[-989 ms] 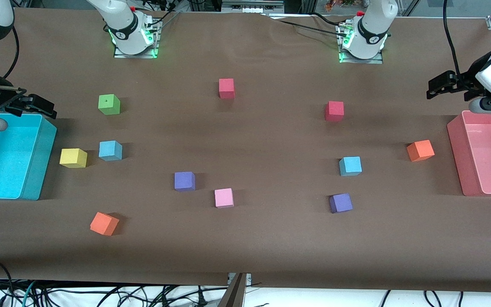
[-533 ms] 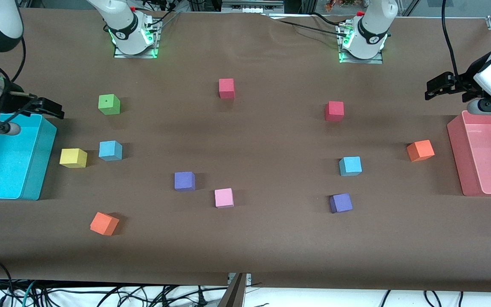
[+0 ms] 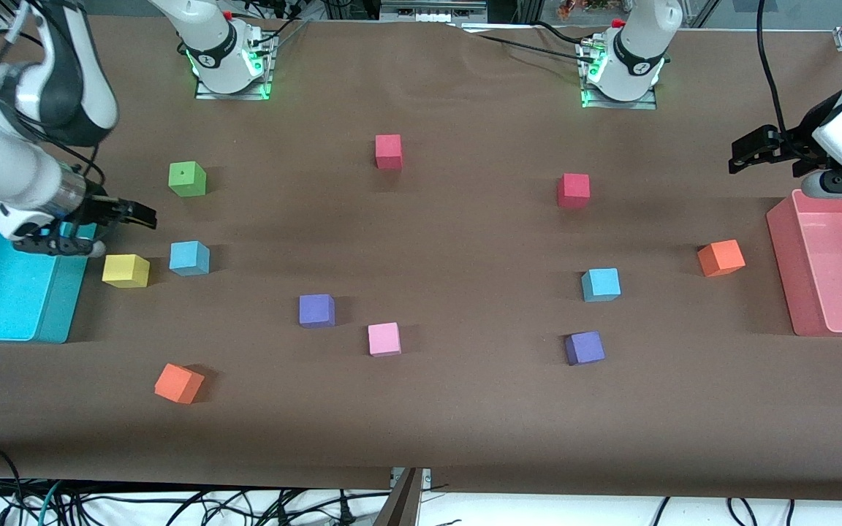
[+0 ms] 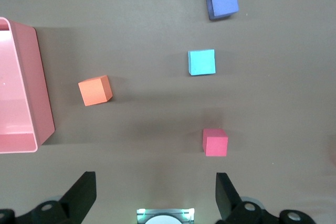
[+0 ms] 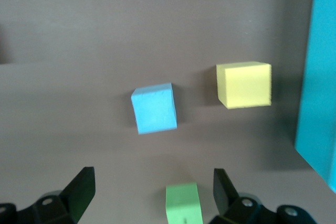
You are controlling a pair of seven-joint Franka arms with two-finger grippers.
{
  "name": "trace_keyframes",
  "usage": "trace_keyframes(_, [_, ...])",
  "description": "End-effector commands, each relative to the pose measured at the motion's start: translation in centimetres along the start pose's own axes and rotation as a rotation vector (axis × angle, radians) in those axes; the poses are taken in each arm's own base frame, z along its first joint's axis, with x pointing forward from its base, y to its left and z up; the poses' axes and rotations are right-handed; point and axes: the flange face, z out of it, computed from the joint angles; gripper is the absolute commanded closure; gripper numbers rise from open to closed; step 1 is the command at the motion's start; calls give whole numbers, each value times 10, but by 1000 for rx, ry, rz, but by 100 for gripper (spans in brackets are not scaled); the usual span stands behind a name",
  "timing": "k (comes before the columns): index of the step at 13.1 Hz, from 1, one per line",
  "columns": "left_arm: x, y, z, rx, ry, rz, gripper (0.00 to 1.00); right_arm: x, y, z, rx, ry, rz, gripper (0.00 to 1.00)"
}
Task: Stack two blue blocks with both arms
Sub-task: 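Reach the right gripper to the light blue cube and grasp it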
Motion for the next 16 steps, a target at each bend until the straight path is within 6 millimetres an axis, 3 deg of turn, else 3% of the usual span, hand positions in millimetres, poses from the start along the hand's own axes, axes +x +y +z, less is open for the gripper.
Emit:
trace_keyframes(1, [-10,-12,2,-22,30,-26,0,-8,-3,67,4,45,-16,1])
trace_keyframes(4, [-13,-13,5,-23,24,-31,0,-4,-14,113,-2,76,-70,1])
trace_keyframes(11, [-9,-13,7,-33,32,-28,0,3,-16,164,-6,107,-121,2])
trace_keyframes(12, [-9,-14,8,-37,32,-29,0,2,-16,165,-6,104,-122,18])
trace_keyframes(13, [-9,-13,8,-38,30,-27,0,1,-16,167,-7,95,-126,46])
trace_keyframes(14, [-9,-12,8,-38,30,-27,0,1,-16,167,-8,90,-147,67])
trace_keyframes(15, [-9,-14,8,-38,32,-30,0,2,-16,166,-8,93,-156,83])
trace_keyframes(16, [-9,-13,8,-38,30,-30,0,3,-16,163,-8,100,-156,84])
